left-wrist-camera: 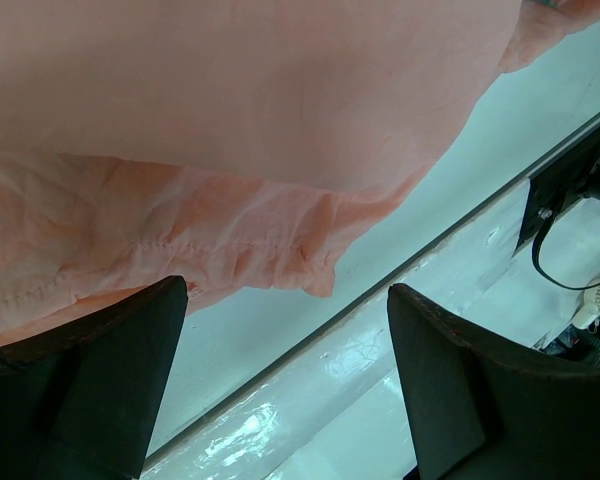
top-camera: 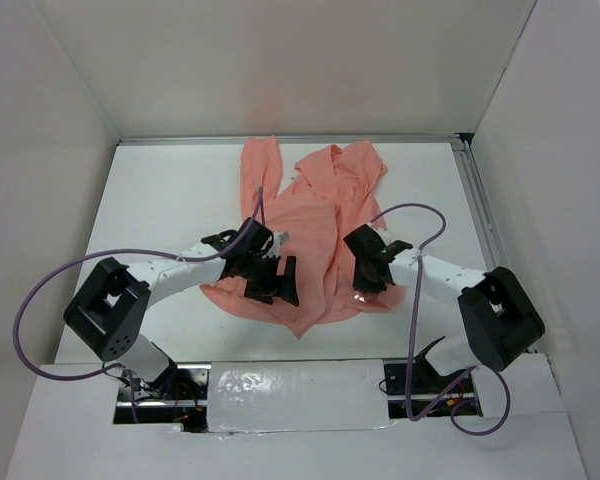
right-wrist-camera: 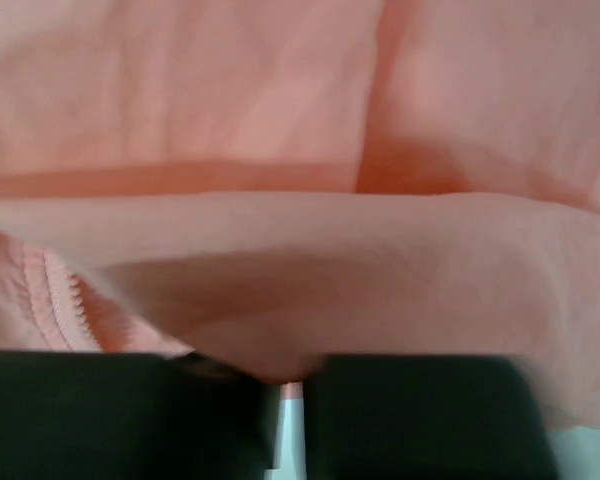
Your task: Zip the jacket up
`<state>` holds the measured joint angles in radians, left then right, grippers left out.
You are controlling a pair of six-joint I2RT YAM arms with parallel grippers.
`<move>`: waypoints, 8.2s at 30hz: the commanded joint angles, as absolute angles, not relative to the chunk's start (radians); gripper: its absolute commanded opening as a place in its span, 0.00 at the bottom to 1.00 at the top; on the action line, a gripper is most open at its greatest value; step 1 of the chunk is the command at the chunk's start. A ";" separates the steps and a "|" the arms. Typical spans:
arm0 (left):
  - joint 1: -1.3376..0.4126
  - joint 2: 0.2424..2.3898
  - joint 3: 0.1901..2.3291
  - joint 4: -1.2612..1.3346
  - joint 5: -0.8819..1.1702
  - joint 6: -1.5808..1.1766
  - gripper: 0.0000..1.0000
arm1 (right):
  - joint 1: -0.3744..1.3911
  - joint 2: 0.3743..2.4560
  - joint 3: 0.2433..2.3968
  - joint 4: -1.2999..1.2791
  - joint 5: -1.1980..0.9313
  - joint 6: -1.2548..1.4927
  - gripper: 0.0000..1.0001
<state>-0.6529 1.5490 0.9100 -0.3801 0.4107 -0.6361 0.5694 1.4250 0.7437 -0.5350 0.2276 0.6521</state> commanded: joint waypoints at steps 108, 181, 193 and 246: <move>-0.994 1.575 1.085 -0.759 -0.124 -0.634 0.97 | 0.793 0.830 0.505 -0.511 0.153 0.870 0.00; -1.129 1.783 1.081 -0.663 -0.051 -0.690 0.38 | 0.643 0.793 0.407 -0.495 0.048 0.831 0.00; -1.129 1.730 1.049 -0.470 0.136 -0.617 0.00 | 0.634 0.776 0.410 -0.500 0.077 0.845 0.00; -0.960 1.588 1.123 -0.666 0.066 -0.910 0.40 | 0.354 1.582 0.977 -0.173 0.103 0.712 0.00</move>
